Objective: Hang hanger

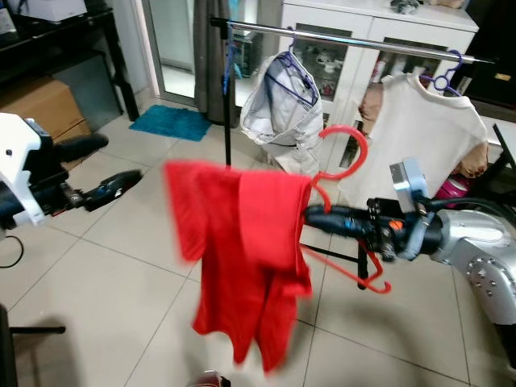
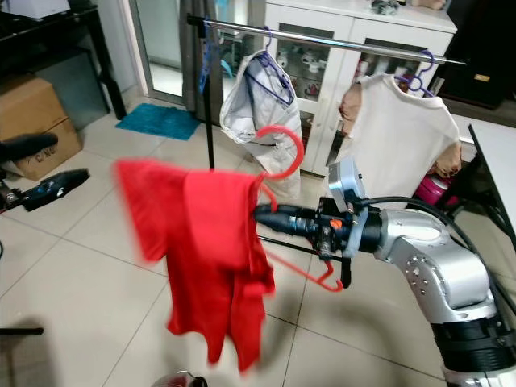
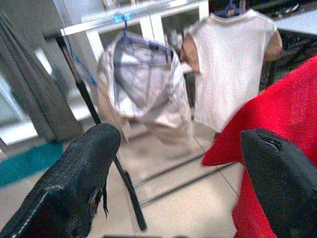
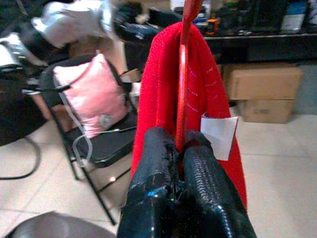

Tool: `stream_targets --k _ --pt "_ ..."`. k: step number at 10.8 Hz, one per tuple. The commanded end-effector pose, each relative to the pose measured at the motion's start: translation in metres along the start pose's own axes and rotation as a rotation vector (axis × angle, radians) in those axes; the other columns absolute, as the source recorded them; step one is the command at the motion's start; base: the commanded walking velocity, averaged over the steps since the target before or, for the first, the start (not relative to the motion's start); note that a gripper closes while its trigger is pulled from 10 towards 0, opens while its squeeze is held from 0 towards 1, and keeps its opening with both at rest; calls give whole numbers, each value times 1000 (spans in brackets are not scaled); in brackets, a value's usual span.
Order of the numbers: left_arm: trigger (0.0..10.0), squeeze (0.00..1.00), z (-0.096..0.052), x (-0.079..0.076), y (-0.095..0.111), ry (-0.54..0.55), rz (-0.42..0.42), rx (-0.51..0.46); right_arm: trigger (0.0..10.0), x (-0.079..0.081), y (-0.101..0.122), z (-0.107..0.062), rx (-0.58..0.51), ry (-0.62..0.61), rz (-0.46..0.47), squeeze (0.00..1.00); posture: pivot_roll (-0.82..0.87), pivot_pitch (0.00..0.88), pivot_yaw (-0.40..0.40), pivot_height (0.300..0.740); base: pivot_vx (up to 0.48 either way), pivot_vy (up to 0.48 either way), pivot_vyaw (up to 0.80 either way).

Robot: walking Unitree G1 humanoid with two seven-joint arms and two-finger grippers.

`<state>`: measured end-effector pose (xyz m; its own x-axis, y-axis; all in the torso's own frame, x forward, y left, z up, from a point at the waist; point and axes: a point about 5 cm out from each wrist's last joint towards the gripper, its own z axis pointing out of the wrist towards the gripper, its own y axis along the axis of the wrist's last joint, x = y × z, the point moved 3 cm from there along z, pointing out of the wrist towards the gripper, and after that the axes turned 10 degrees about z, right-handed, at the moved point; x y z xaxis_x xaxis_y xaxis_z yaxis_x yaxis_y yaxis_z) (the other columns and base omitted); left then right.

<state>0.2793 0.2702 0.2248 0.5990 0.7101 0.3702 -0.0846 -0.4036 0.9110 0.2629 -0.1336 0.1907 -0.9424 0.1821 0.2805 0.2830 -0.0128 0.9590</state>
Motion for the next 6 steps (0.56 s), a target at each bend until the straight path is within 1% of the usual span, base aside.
stream_targets --k 1,2,3,4,5,6 --pt "10000 0 3 -3 -6 -41 -6 24 10000 8 11 4 -7 57 -34 0 -47 0 17 740 0 0 0" --pt "10000 0 6 -8 -15 -90 -27 38 10000 10 12 4 -10 76 -27 0 -42 0 11 740 0 0 0" --pt "10000 0 14 -11 -21 -114 -35 25 10000 13 13 6 -14 101 -20 0 -46 0 12 740 0 0 0" --pt "10000 0 23 -19 -17 -184 -66 -34 10000 15 13 7 -9 115 -19 0 -56 0 22 740 0 0 0" --pt "10000 0 24 -30 -9 -275 -100 -78 10000 16 14 7 -8 115 -19 0 -64 0 30 740 0 0 0" --pt "10000 0 22 -33 -9 -292 -102 -89 10000 17 15 6 -12 115 -18 0 -63 0 30 740 0 0 0"
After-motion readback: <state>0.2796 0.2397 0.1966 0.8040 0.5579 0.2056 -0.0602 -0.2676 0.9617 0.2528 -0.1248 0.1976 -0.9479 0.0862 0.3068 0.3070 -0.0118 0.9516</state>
